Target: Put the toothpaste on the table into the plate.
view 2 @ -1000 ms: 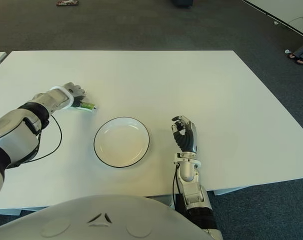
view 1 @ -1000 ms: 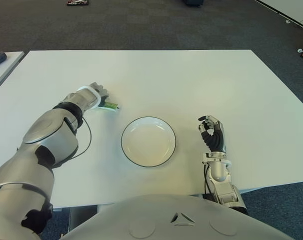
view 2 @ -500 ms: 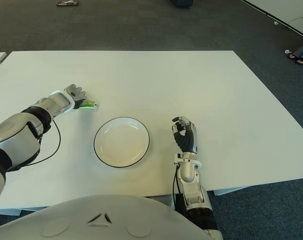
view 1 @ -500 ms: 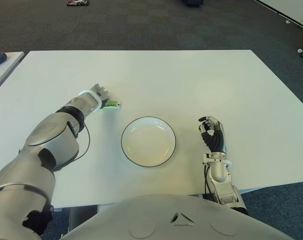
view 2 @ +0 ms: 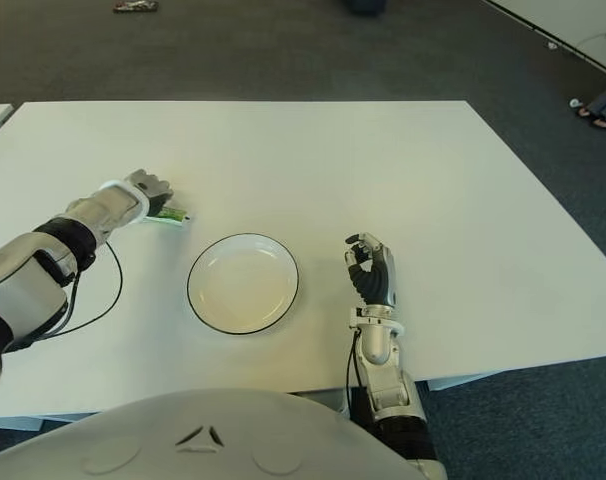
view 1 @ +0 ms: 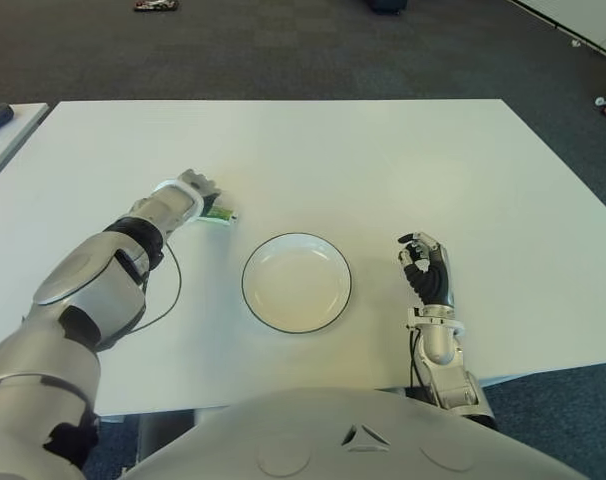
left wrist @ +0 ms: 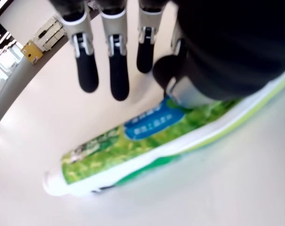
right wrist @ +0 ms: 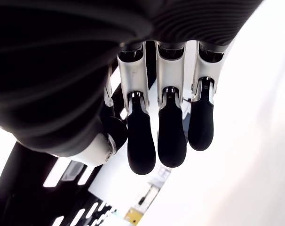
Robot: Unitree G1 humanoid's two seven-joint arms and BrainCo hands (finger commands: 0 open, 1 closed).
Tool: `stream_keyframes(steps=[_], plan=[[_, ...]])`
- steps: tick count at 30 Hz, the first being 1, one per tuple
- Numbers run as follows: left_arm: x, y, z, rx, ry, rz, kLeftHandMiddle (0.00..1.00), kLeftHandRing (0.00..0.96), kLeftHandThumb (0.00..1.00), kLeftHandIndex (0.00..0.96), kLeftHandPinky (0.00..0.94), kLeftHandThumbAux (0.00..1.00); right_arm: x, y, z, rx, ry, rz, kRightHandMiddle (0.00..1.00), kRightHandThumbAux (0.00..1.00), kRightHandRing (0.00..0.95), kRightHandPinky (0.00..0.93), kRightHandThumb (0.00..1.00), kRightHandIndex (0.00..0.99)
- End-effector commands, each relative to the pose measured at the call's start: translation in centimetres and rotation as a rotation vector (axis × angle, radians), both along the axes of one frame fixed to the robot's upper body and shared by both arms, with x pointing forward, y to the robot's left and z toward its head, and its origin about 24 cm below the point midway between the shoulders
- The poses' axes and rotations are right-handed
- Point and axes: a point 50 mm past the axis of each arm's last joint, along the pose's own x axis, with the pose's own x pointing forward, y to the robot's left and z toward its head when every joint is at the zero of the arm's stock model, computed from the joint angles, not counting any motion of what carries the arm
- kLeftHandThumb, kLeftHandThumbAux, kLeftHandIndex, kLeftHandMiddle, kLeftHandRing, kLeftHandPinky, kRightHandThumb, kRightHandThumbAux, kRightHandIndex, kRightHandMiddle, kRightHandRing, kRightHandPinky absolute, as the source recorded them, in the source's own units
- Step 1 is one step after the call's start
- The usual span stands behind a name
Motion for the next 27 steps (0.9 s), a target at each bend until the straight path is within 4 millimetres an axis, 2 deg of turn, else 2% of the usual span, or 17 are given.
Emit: stream_keyframes(steps=[1, 2, 3, 6, 12, 14, 15, 19, 27], plan=[[-7.1, 0.2, -7.4, 0.032, 0.474, 0.062, 0.295, 0.29, 0.684, 0.306, 0.301, 0.546, 0.2, 0.0, -0.1, 0.003, 0.018, 0.004, 0.642, 0.731, 0.622, 0.495, 0.701, 0.431], [-7.1, 0.6, -7.2, 0.032, 0.474, 0.061, 0.215, 0.226, 0.644, 0.196, 0.256, 0.484, 0.2, 0.0, -0.1, 0.002, 0.018, 0.004, 0.64, 0.731, 0.62, 0.489, 0.701, 0.431], [-6.8, 0.8, -6.8, 0.031, 0.471, 0.056, 0.164, 0.185, 0.618, 0.126, 0.227, 0.444, 0.2, 0.0, -0.1, 0.0, 0.018, 0.004, 0.639, 0.731, 0.618, 0.485, 0.701, 0.431], [-5.5, 1.8, -5.1, 0.017, 0.434, 0.024, 0.064, 0.104, 0.551, 0.041, 0.165, 0.382, 0.2, -0.1, -0.2, -0.006, 0.021, 0.004, 0.638, 0.73, 0.617, 0.481, 0.702, 0.431], [-1.6, 4.2, 0.6, -0.095, 0.287, 0.112, 0.007, 0.048, 0.475, 0.004, 0.145, 0.332, 0.5, 0.1, -0.2, -0.014, 0.013, 0.009, 0.629, 0.731, 0.605, 0.477, 0.702, 0.431], [-1.1, 4.5, 1.4, -0.127, 0.254, 0.144, 0.003, 0.043, 0.467, 0.002, 0.153, 0.329, 0.5, 0.1, -0.2, -0.016, 0.008, 0.011, 0.627, 0.731, 0.603, 0.477, 0.702, 0.431], [-1.0, 4.8, 1.5, -0.161, 0.215, 0.186, 0.002, 0.027, 0.432, 0.001, 0.148, 0.366, 0.6, 0.2, -0.1, -0.015, 0.003, 0.013, 0.628, 0.731, 0.605, 0.483, 0.701, 0.431], [0.5, 5.1, 3.0, -0.304, 0.059, 0.321, 0.0, 0.017, 0.503, 0.0, 0.154, 0.326, 0.7, 0.3, 0.0, 0.0, -0.011, 0.02, 0.636, 0.731, 0.62, 0.525, 0.701, 0.43], [2.0, 5.8, 6.3, -0.393, -0.109, 0.295, 0.0, 0.0, 0.56, 0.0, 0.101, 0.282, 0.8, 0.4, 0.2, 0.01, -0.014, 0.023, 0.651, 0.732, 0.643, 0.557, 0.699, 0.43]])
